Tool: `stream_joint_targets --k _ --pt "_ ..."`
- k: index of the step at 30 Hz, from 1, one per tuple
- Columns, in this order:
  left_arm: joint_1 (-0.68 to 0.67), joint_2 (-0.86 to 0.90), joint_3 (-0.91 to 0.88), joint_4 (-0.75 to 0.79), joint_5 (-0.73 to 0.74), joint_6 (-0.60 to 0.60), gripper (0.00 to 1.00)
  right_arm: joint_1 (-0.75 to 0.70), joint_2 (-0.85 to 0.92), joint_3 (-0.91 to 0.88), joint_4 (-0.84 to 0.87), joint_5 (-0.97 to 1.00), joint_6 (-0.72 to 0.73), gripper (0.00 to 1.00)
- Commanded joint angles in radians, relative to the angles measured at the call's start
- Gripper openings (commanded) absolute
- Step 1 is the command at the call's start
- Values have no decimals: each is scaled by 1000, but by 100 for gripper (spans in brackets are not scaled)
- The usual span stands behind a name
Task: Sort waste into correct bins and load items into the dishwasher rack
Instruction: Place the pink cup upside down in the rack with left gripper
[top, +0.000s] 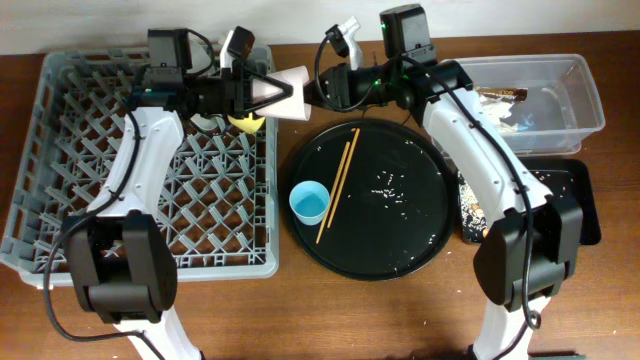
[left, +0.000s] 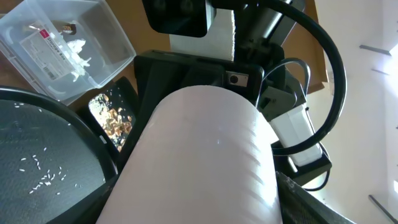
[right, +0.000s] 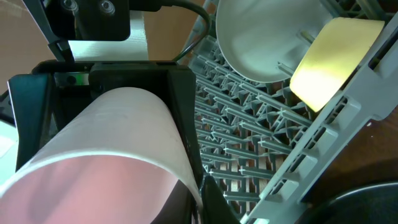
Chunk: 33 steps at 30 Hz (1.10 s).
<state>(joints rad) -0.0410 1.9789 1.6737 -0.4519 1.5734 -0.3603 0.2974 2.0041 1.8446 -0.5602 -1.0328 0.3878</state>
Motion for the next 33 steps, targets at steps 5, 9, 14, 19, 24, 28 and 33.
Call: stream_joint_targets --k 5,9,14,19,24,28,33 --pt "-2 -1 10 45 0 -30 57 -19 12 1 3 51 -9 7" --pt "0 -1 10 124 -2 -40 49 -40 12 1 3 61 -8 66" --pt "58 -1 10 185 -133 -40 49 -121 12 1 -23 62 -8 89" --pt "103 -6 11 -4 -639 34 49 -190 12 1 -147 132 -17 95" --pt "53 -43 176 -432 -1216 244 50 -191 12 1 -239 270 -43 98" --pt "-19 -44 315 -708 -1508 269 50 -192 12 1 -312 395 -43 99" --pt "-97 -30 306 -883 -1555 272 50 -191 12 1 -356 444 -70 100"
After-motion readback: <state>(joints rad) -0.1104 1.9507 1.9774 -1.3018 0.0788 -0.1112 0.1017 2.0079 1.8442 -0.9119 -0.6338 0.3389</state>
